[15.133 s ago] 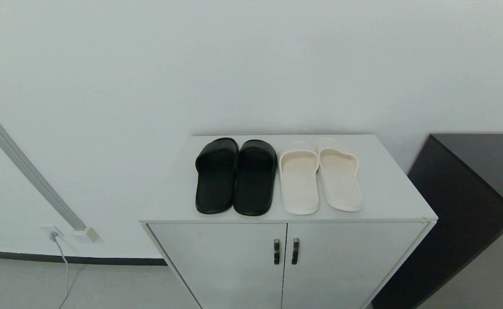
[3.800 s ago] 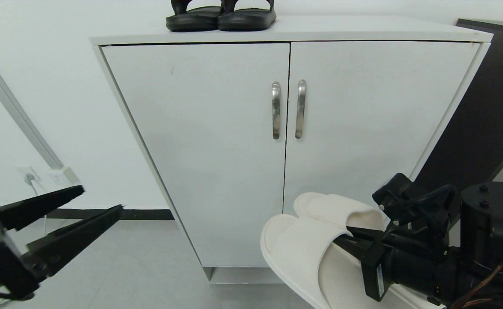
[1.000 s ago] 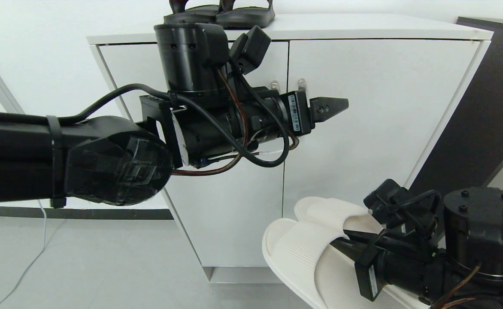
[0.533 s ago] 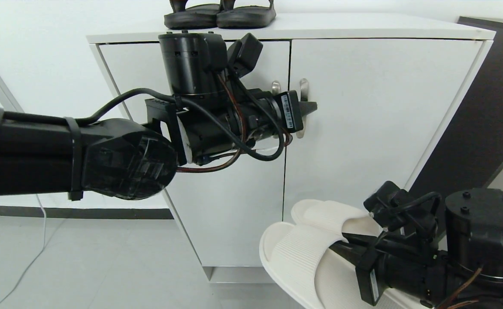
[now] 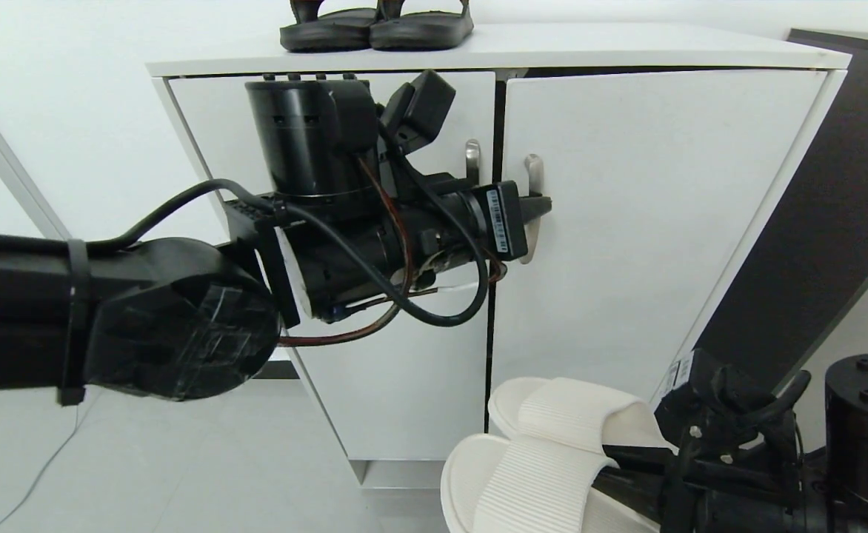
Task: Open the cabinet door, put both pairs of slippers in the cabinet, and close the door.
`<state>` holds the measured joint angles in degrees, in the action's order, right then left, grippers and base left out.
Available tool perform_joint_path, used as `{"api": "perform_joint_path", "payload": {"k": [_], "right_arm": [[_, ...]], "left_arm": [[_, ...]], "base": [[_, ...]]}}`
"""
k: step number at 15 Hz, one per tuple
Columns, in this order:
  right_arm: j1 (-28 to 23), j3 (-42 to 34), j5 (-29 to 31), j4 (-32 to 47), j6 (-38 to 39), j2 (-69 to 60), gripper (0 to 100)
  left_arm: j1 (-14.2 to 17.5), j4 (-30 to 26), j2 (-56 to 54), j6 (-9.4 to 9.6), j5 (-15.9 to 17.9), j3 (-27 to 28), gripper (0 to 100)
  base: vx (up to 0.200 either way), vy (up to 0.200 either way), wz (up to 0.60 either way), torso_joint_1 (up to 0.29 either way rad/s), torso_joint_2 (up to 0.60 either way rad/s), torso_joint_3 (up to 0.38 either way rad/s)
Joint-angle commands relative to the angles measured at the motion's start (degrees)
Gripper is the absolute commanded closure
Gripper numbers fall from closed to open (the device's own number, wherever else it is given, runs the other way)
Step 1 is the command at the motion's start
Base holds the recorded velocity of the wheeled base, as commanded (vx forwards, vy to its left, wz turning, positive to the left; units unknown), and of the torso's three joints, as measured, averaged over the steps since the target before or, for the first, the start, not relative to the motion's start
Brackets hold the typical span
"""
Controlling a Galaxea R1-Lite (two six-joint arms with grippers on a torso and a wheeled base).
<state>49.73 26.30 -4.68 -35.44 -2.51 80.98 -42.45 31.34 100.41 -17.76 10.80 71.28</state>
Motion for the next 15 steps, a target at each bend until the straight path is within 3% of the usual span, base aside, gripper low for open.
{"api": "perform_joint_path", "payload": {"k": [1, 6, 9, 11, 12, 15], "right_arm": [[0.1, -0.5, -0.5, -0.1, -0.2, -0.4, 100], [0.1, -0.8, -0.6, -0.2, -0.6, -0.3, 100], [0.5, -0.9, -0.6, -0.2, -0.7, -0.2, 100], [0.5, -1.0, -0.5, -0.2, -0.7, -0.2, 100], [0.5, -1.1, -0.5, -0.2, -1.5, -0.3, 100], [0.5, -1.2, -0.5, -0.2, -2.1, -0.2, 100]], "left_arm": [[-0.9, 0.9, -3.5, 0.18, -0.2, -3.9, 100], [-1.5, 1.0, -10.2, -0.17, 0.2, -9.8, 100], [1.4, 1.0, -10.0, -1.40, 0.7, -9.7, 100], [2.8, 1.1, -9.2, -1.40, 2.5, -9.6, 100], [5.8, 1.0, -8.0, -1.66, 6.6, -8.9, 100], [7.1, 1.0, -5.1, -1.93, 7.3, -5.8, 100]], "base": [[0.000, 0.000, 0.00, 0.000, 0.00, 0.000], [0.000, 0.000, 0.00, 0.000, 0.00, 0.000], [0.000, 0.000, 0.00, 0.000, 0.00, 0.000], [0.000, 0.000, 0.00, 0.000, 0.00, 0.000], [0.000, 0.000, 0.00, 0.000, 0.00, 0.000], [0.000, 0.000, 0.00, 0.000, 0.00, 0.000]]}}
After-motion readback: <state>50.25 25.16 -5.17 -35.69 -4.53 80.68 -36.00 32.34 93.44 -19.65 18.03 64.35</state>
